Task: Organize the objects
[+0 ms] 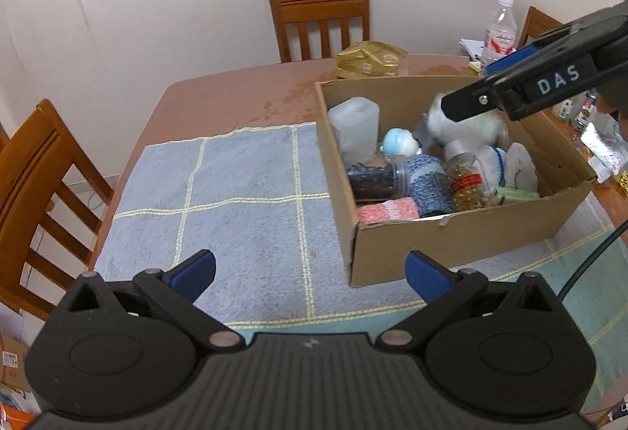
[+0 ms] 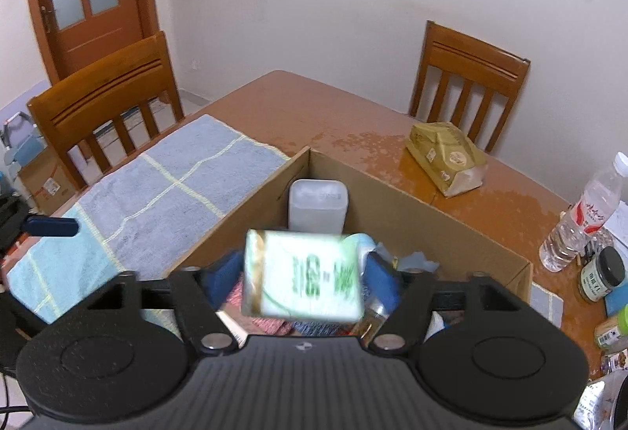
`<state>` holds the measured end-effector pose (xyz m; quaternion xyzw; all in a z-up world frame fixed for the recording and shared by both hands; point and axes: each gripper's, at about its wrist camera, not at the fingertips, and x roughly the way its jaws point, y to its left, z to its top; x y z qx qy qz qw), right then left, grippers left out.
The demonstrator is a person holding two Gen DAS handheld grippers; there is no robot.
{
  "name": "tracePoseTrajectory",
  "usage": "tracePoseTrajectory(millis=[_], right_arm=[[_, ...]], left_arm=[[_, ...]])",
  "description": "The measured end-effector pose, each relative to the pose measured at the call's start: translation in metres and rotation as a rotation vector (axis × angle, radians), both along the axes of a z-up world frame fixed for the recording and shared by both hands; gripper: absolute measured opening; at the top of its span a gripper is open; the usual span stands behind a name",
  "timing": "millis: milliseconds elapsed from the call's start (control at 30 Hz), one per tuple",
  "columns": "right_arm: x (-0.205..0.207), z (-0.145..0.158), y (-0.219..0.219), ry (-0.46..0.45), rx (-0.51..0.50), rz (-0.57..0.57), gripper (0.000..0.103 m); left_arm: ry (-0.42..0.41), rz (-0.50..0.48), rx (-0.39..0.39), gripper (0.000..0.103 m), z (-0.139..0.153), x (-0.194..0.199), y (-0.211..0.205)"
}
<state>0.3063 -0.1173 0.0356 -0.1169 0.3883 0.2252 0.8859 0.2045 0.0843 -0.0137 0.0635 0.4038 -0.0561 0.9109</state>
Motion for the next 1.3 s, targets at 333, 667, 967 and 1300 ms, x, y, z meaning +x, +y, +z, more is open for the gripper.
tracePoseTrajectory(millis=[333,667,967,1300], right_arm=[[0.000,0.003,-0.014,-0.001,-0.015,-0.112,0.103],[-0.010,-0.002,-0.043,0.110,-0.026,-0.260,0.103],[-0.037,-0.034,-0.070,0.261,0.031,-0.448,0.103],[-0.066,-0.033,-0.078,0.321,0.045,-0.510,0.103]], left_arm=[[-0.015,-0.009,0.032,0.102,0.002,0.003,-0.004],[0.002,0.039,-0.010,0.102,0.017,0.017,-0.024],[0.142,0.129,-0.101,0.102,0.007,0.021,-0.043],[0.212,0.136,-0.066,0.102,0.019,0.015,-0.064]])
